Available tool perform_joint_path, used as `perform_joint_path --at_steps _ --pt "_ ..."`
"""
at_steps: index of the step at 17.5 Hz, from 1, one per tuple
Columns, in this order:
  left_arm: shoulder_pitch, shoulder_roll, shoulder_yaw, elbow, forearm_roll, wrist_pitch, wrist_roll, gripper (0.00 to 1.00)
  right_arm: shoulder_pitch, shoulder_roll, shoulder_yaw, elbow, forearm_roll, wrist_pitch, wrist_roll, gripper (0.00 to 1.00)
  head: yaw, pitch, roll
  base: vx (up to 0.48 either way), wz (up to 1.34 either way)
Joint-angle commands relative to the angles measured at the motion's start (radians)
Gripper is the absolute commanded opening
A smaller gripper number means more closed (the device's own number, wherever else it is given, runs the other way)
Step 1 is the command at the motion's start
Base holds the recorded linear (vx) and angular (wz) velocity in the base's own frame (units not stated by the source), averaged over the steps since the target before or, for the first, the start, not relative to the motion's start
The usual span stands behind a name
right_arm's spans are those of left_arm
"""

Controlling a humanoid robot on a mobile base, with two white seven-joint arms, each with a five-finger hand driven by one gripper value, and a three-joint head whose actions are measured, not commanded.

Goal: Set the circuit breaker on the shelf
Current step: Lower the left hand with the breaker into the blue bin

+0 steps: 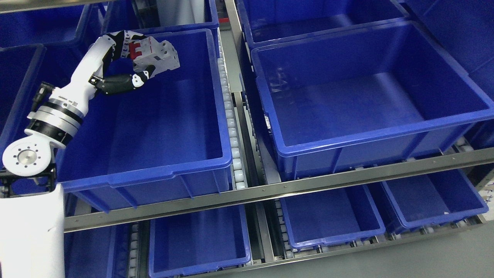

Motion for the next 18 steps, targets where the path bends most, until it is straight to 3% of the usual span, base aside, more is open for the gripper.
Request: perform_joint_path --at_steps 1,12,18 --pt "-0.096 0.038 -0.142 0.239 -0.079 -0.005 -0.023 0.13 0.0 -0.018 0.0 0.0 0.0 0.0 0.0 1.0 0.0 0.0 0.0 0.089 0.3" --pt "-0.243 -0.134 -0.176 0.656 -0.298 -0.035 -0.026 0.13 0.0 -0.018 0.0 0.0 0.0 0.0 0.0 1.0 0.0 0.0 0.0 0.032 0.06" --pt "-0.3 -0.145 -0.182 0.811 -0.358 -0.066 -0.025 0.14 0.0 -0.018 0.0 0.0 0.0 0.0 0.0 1.0 0.0 0.0 0.0 -0.003 -0.01"
